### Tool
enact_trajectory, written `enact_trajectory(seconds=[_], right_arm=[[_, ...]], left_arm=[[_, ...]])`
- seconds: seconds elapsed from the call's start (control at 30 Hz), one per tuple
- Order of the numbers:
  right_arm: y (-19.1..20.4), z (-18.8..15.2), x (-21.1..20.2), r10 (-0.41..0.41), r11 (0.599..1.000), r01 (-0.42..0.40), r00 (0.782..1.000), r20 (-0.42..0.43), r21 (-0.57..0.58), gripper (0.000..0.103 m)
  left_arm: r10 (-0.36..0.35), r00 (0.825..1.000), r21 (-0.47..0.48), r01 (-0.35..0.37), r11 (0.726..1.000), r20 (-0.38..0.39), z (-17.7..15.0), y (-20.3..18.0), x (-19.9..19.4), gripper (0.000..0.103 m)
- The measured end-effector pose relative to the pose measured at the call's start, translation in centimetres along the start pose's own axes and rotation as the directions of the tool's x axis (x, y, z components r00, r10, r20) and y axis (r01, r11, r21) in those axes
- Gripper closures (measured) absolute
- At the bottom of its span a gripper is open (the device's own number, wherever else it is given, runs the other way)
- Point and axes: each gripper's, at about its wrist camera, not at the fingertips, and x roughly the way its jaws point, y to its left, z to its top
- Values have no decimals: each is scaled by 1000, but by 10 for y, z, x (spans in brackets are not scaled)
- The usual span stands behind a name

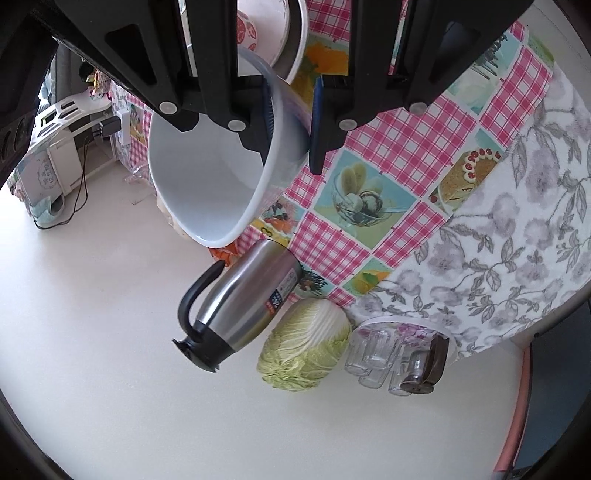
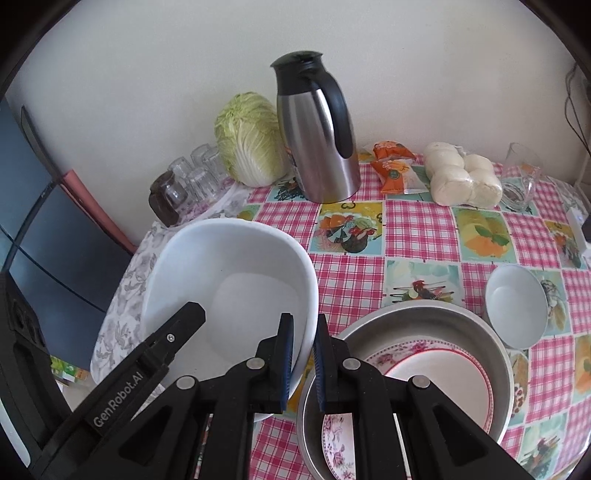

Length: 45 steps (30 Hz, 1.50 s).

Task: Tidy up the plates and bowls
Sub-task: 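Lift the square bowl with both grippers and carry it over the basin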

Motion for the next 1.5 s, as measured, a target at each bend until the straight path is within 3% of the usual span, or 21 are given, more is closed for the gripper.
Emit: enact_trajectory(seconds=[0.33, 0.6, 1.5], right_arm=[[-42, -15, -36, 51, 994, -58, 996, 68, 98, 92], [-76, -25, -60, 47, 988, -64, 991, 122, 140, 92], [-174, -55, -98, 25, 941, -96, 976, 215, 324, 90]], left_arm=[[-4, 1000, 128, 2, 992, 16, -21, -45, -16, 86], [-22, 1000, 220, 19, 975, 12, -38, -82, -21, 86], [-54, 995, 378, 83, 922, -87, -87, -165, -4, 85]])
